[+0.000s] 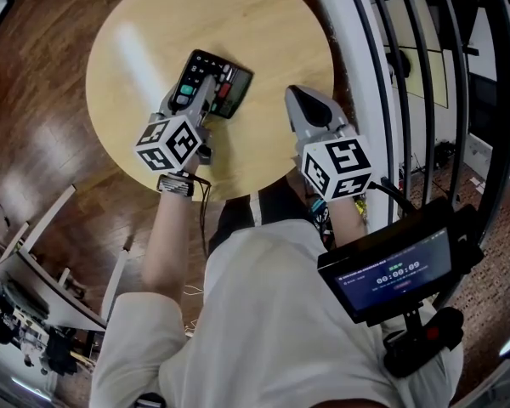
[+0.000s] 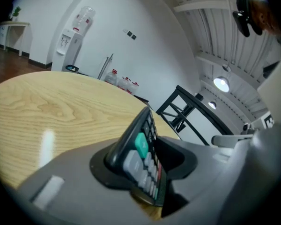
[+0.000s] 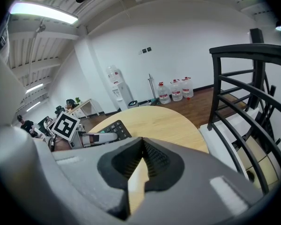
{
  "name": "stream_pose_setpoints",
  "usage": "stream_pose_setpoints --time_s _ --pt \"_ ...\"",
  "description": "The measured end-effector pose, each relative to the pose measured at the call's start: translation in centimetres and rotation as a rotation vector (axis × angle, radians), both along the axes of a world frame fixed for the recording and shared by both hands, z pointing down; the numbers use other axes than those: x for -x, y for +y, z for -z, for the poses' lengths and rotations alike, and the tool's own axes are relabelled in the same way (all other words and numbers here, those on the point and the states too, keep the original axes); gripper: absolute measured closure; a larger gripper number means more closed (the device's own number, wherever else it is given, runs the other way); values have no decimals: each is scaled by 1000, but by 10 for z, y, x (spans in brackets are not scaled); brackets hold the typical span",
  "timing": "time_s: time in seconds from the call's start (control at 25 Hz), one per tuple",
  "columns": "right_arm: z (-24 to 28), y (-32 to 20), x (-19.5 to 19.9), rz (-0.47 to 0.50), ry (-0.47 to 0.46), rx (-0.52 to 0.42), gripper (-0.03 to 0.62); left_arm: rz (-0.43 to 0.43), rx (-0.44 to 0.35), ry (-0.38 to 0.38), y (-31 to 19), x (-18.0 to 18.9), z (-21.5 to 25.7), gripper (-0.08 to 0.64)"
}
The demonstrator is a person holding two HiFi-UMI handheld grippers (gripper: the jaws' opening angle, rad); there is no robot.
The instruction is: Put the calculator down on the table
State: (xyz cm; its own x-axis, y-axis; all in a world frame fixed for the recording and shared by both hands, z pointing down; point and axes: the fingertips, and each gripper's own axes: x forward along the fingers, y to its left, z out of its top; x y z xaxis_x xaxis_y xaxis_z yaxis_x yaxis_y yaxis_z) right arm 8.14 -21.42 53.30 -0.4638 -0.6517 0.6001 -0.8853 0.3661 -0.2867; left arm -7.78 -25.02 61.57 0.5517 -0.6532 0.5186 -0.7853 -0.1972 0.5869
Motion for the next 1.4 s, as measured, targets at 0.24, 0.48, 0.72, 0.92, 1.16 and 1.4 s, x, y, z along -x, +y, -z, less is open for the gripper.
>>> stream_pose_setpoints --time_s 0.24,0.48,0.72,0.92,1.16,1.4 --pt "-1 0 5 7 -11 8 590 76 41 -19 -2 10 -7 321" --pt "2 -5 7 5 -13 4 590 95 59 -37 -4 14 -8 298" --pt "-3 -2 5 0 -12 12 590 114 91 -10 -3 16 -12 287" --pt "-5 -2 7 -6 -18 14 591 134 104 34 -2 19 -13 288" --pt "-5 -2 7 -5 -19 10 591 167 130 59 0 24 -16 288" --pt "-7 0 7 -14 -30 15 591 197 127 64 2 29 -18 290"
